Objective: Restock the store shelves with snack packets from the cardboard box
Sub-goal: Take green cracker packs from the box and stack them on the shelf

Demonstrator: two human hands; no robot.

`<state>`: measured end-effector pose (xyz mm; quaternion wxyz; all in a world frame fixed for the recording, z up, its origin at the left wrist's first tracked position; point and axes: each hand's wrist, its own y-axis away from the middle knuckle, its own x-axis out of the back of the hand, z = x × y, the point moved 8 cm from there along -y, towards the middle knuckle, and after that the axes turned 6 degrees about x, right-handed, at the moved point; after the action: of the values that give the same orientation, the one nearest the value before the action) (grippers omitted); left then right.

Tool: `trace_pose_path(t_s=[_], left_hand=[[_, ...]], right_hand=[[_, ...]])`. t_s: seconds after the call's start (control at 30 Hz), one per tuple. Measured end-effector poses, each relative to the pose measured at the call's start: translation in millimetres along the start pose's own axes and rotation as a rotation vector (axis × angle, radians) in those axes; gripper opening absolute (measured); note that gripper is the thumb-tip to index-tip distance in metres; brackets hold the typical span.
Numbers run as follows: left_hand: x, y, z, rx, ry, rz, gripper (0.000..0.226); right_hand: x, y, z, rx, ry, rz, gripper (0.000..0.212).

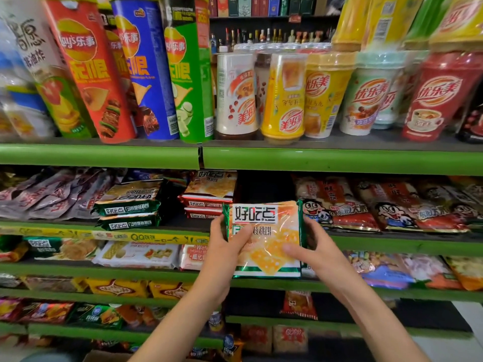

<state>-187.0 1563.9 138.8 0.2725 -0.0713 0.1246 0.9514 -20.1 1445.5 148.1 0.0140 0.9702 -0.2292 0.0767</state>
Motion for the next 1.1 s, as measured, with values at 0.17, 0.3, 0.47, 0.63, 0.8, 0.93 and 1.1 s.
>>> trace_pose_path(t_s=[0.17, 0.3, 0.47, 0.63, 0.8, 0.93, 1.1], left_hand=[[-11, -12, 31, -0.190, -0.333, 0.014, 0.080], [-21, -20, 36, -0.247, -0.422, -0.010, 0.079], [-24, -31, 9, -0.184, -0.483, -0.034, 0.056], [-31, -32, 2, -0.255, -0.460, -0.042, 0.073], [-32, -36, 8, -0.297, -0.396, 0.099, 0.073], [-35, -39, 19, -0.324, -0.349, 0.104, 0.069], [-43, -51, 46, -0.344, -0.304, 0.108, 0.061]], right_hand=[[19, -32, -30, 0.159, 0.167, 0.032, 0.091], [24, -51, -31, 0.218, 0.221, 0.100, 0.092], [16, -56, -2, 0.238, 0.223, 0.102, 0.082], [10, -56, 2, 0.265, 0.253, 0.073, 0.076], [14, -62, 3, 0.285, 0.225, 0.085, 0.079], [22, -62, -8, 0.277, 0.215, 0.121, 0.092], [37, -84, -28, 0.289, 0.237, 0.171, 0.095]])
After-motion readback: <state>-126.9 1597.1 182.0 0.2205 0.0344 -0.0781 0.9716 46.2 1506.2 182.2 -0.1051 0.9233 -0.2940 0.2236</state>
